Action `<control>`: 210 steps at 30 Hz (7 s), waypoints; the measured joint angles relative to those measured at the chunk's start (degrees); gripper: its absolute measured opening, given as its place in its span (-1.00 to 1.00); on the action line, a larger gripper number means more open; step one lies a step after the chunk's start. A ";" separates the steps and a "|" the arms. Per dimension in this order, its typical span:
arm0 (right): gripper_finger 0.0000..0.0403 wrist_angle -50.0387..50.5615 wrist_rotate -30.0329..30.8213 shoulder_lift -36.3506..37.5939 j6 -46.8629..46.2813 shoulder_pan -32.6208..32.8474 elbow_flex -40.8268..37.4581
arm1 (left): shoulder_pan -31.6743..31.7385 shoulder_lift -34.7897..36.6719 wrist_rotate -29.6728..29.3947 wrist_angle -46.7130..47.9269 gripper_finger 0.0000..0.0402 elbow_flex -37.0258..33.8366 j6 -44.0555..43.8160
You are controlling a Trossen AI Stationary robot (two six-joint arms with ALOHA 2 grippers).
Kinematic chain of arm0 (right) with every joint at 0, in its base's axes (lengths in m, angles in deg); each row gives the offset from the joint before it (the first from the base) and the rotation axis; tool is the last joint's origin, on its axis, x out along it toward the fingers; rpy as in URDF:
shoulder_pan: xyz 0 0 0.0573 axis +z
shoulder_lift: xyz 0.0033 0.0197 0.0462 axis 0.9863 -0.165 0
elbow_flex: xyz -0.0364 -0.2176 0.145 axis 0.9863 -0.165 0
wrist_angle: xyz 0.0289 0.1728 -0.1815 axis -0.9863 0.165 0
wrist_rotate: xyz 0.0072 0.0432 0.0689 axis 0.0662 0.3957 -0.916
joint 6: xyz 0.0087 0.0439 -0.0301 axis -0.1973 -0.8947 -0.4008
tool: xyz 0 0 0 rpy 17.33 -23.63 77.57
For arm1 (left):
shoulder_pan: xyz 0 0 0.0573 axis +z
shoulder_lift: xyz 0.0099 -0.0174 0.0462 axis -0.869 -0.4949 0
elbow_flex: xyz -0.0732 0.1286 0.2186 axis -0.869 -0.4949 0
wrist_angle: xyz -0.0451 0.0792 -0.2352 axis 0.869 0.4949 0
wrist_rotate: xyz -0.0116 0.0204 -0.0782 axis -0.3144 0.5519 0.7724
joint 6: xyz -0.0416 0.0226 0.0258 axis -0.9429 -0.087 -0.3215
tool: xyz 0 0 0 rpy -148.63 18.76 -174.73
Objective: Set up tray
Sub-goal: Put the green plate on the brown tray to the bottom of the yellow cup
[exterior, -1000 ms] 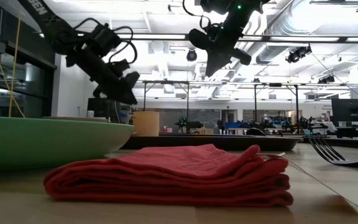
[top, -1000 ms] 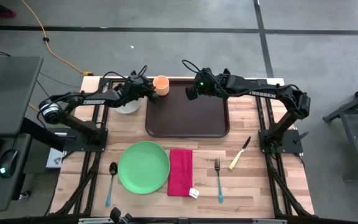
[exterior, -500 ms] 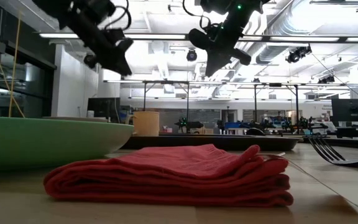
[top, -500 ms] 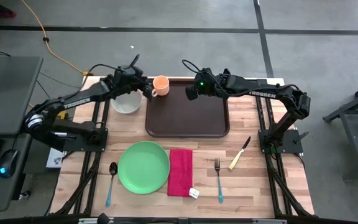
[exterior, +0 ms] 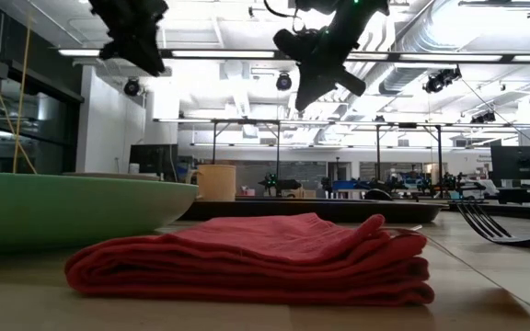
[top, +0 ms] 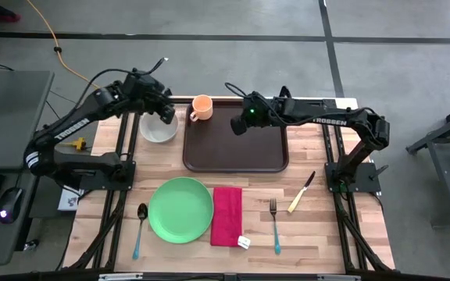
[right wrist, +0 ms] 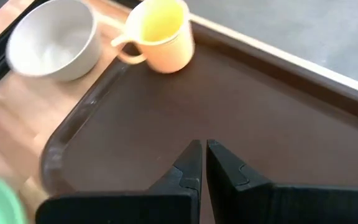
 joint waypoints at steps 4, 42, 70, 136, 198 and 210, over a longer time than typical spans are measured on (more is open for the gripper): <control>-1.00 -0.01 -1.41 0.00 -0.02 2.22 0.00 | -3.47 2.89 0.02 5.49 -0.36 0.32 -5.22; -1.00 0.02 -0.21 0.00 -0.46 11.73 0.00 | -66.86 12.31 -27.45 7.90 -0.36 -15.98 -58.42; -1.00 -0.02 -1.75 0.00 -0.48 11.73 0.00 | -68.96 -5.77 -12.09 11.33 -0.36 -17.58 -65.38; -1.00 0.01 -6.06 0.00 4.48 11.82 0.00 | -68.96 -14.02 -2.09 13.34 0.60 -17.49 -90.75; -1.00 -26.61 -11.60 49.28 17.62 16.17 -49.17 | -68.96 -20.41 -5.71 9.18 0.60 -17.58 -95.35; -1.00 -26.41 -13.66 59.93 14.86 16.17 -57.06 | -68.98 -20.41 -4.93 8.02 0.60 -17.58 -95.33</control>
